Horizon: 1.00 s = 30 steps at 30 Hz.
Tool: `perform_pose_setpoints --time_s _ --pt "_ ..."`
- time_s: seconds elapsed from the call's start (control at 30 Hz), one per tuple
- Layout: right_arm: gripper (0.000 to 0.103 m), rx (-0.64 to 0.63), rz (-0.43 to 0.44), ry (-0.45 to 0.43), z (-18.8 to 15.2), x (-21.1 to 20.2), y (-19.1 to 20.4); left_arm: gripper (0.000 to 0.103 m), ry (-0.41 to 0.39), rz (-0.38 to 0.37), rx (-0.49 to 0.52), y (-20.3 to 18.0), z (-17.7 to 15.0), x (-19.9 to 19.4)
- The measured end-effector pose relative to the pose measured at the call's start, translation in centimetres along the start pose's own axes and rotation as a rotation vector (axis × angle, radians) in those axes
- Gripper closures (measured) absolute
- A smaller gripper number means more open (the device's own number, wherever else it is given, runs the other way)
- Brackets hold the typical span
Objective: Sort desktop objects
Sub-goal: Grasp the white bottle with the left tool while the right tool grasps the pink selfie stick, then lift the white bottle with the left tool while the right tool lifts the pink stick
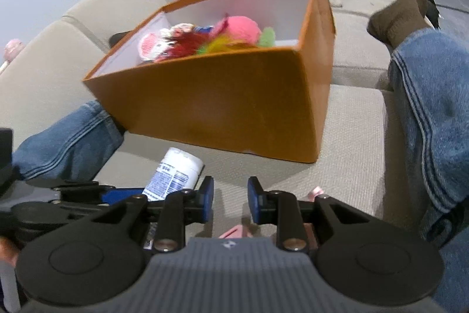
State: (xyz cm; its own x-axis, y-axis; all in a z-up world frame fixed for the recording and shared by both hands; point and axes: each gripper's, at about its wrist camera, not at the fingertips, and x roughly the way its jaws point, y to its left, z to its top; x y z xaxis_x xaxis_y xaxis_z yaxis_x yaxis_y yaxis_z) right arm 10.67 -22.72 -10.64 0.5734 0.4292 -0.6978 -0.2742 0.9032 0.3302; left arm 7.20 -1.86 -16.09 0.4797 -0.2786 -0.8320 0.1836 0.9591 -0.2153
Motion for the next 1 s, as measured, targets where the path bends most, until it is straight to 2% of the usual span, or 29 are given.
perform_pose_setpoints --time_s 0.1,0.17,0.23,0.47,0.57,0.7,0.77,0.93,1.0 --pt "0.075 -0.082 -0.089 0.023 -0.2 -0.4 1.5 0.058 0.012 0.001 -0.011 0.5 -0.5 -0.5" --pt "0.074 -0.109 -0.118 0.031 -0.5 -0.8 2.1 0.058 0.016 -0.003 -0.025 1.0 -0.9 -0.9" --pt "0.07 -0.107 -0.114 0.038 -0.7 -1.4 2.3 0.058 0.023 -0.005 -0.042 1.3 -1.4 -1.0" --pt "0.069 -0.076 -0.197 0.064 -2.1 -2.9 2.5 0.058 0.023 -0.016 -0.066 1.9 -1.8 -1.1" --pt "0.064 -0.032 -0.238 0.084 -2.3 -3.4 2.3 0.058 0.021 -0.021 -0.074 2.2 -1.9 -1.3" --pt "0.053 0.021 -0.228 0.112 -2.8 -3.4 2.0 0.058 0.017 -0.03 -0.086 2.3 -2.1 -1.2" --pt "0.053 0.06 -0.231 0.143 -2.9 -2.6 1.5 0.058 0.016 -0.031 -0.084 2.2 -1.9 -1.1" --pt "0.05 0.168 -0.173 0.185 -3.1 -0.7 0.6 0.058 0.014 -0.041 -0.092 2.6 -2.0 -1.0" --pt "0.047 0.16 -0.204 0.176 -3.0 -0.1 0.7 0.057 0.014 -0.045 -0.097 2.7 -1.9 -0.8"
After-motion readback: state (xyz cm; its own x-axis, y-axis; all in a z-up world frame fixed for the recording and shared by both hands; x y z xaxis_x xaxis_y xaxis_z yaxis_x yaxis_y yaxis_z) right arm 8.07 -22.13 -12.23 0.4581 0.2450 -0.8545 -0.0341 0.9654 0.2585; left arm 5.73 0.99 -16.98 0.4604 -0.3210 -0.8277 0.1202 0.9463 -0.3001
